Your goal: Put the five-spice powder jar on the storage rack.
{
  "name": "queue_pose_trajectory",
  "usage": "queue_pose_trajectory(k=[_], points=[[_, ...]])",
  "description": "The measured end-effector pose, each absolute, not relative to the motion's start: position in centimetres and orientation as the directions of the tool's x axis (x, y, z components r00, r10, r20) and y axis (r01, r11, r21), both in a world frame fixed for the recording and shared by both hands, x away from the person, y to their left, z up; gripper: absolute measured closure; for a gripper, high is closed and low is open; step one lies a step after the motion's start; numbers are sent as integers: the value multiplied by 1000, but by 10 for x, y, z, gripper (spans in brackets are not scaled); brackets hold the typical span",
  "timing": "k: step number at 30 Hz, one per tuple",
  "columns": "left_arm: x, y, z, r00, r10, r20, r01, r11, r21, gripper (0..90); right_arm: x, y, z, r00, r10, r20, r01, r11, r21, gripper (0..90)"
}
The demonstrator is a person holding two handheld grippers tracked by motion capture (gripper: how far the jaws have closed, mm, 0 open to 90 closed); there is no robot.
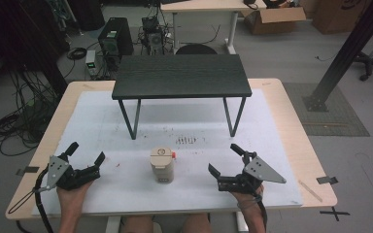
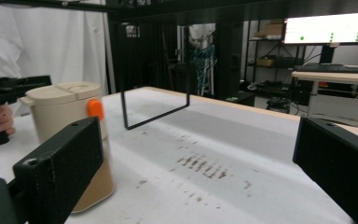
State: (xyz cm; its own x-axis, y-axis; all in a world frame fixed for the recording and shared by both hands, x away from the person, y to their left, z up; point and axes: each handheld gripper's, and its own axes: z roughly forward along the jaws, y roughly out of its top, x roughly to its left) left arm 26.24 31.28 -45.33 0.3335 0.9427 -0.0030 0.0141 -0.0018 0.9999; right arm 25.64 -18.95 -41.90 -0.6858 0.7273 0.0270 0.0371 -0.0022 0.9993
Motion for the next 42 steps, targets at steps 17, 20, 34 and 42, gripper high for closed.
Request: queue_pose_trajectory(k=[17,20,34,42], points=[[262,313,-453,333,943,-4,12,0,1000,4,248,-124,-426,-741,670,36,88,43,995,6],[262,313,-453,333,943,-3,13,-1,1000,4,247,-115,-427,-741,669,51,96,31,995,4],[262,313,-453,333,943,-3,13,-2,1000,4,248,-86,-431,-736,672,81,111,2,994,4],[262,313,-453,333,943,-3,12,-2,1000,4,249,-73,-434,-729,677,100,130,-6,991,5]])
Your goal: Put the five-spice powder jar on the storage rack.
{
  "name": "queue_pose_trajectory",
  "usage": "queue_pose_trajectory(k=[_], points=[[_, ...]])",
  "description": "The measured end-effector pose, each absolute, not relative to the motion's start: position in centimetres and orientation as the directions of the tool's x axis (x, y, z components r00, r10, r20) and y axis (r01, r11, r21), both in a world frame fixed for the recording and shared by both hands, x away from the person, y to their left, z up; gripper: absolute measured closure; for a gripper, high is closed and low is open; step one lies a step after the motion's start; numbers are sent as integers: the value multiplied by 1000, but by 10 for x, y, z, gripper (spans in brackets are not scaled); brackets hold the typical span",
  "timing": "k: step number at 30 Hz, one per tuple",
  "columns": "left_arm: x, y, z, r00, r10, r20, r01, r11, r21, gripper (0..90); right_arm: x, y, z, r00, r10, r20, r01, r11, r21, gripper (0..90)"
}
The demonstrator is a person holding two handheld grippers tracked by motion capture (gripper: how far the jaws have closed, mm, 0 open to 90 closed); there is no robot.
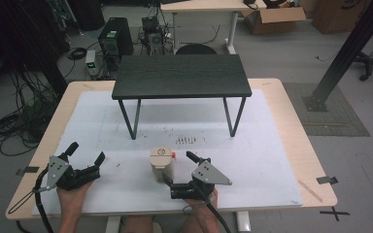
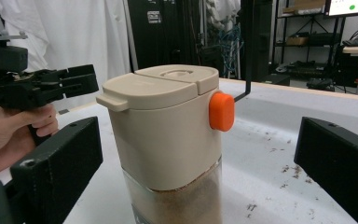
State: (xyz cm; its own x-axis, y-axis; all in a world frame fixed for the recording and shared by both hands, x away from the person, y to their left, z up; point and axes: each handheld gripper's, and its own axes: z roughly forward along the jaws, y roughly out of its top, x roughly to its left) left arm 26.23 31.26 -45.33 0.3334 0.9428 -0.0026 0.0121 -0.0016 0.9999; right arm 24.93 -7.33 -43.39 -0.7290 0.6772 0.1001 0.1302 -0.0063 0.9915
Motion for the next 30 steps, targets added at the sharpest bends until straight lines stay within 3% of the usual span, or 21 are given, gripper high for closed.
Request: queue_pose_trajectory(k=[30], points=[[262,313,-453,334,943,-3,9,0,1000,4,262,-37,-441,-720,688,92,156,31,987,26]])
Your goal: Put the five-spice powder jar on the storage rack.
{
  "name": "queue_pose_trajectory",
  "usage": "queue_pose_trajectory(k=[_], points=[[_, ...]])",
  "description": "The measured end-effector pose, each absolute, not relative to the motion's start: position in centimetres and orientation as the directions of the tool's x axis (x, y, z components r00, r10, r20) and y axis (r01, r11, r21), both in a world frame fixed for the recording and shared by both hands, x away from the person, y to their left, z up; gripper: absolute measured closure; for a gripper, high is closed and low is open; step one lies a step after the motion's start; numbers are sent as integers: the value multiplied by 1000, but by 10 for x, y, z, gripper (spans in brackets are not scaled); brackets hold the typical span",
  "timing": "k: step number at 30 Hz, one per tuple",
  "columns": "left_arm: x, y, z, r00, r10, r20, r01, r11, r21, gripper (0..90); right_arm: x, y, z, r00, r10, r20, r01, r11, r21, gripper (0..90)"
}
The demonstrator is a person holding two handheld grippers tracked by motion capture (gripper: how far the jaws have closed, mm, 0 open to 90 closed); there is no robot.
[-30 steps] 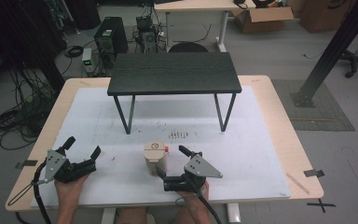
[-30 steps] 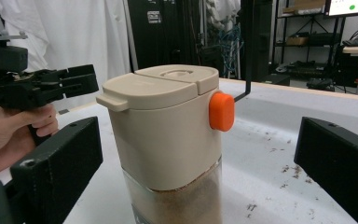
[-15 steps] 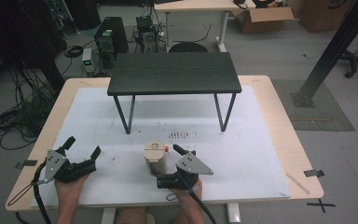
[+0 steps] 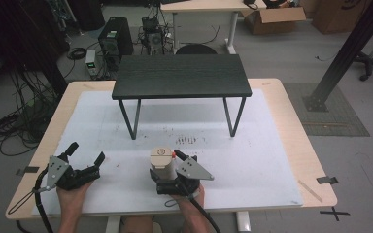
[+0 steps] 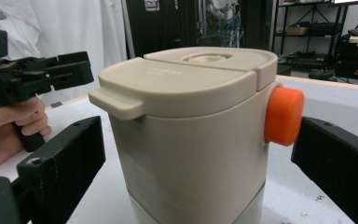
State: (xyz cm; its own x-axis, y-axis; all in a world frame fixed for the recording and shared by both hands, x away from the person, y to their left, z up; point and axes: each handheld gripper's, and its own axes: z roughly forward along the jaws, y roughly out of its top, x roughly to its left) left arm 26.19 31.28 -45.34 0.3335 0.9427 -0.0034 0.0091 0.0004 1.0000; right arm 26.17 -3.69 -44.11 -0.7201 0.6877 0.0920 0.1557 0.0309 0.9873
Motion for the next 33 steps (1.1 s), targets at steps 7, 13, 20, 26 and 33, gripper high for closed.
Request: queue_pose_trajectory(k=[7,13,20,26,33], points=[[262,313,-453,333,943,-3,9,0,1000,4,263,-34,-445,-720,689,82,166,56,984,52],[262,313,-453,334,943,-2,10,-1,1000,5,263,-33,-447,-715,695,77,169,65,983,86],[262,313,-453,334,943,-3,10,-1,1000,4,264,-34,-448,-723,686,78,176,74,982,124],[262,313,-453,334,943,-2,11,-1,1000,5,264,-34,-448,-723,686,81,180,73,981,151],[262,313,-453,334,942,-2,11,-2,1000,5,265,-34,-448,-726,683,78,176,75,982,172]])
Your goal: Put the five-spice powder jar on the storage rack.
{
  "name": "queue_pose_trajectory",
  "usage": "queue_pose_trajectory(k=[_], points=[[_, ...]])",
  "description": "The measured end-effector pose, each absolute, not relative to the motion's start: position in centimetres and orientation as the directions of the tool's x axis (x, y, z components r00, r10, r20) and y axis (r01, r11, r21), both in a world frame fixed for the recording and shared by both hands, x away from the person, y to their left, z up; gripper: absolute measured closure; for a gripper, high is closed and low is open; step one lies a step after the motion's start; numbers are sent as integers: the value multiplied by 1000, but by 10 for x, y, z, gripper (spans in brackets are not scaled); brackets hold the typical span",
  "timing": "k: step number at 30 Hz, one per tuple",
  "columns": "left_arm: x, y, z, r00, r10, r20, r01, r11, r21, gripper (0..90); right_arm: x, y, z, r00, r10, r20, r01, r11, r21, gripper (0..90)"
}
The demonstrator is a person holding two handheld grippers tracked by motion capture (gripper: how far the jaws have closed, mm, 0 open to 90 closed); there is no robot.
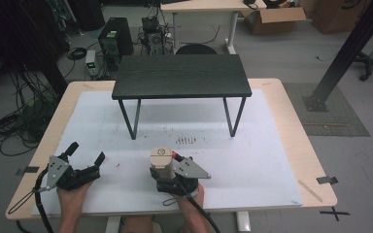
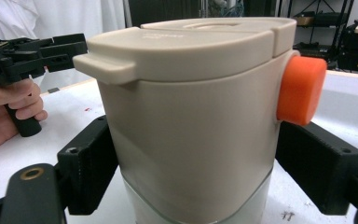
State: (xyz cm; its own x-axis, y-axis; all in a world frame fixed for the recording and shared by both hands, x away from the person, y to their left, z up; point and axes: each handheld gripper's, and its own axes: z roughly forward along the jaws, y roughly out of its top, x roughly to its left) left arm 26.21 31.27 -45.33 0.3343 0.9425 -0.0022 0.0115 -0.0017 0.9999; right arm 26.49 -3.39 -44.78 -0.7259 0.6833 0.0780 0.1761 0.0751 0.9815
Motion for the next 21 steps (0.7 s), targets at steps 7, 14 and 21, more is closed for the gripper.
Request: queue_pose_trajectory(k=[7,14,21], points=[[262,313,-453,334,943,-2,11,-2,1000,5,263,-34,-448,-735,677,45,139,85,987,231],[262,313,-453,334,942,-2,12,-2,1000,5,262,-33,-449,-732,681,34,127,87,988,236],[262,313,-453,334,943,-2,12,-2,1000,5,262,-34,-449,-733,679,33,124,85,989,238]])
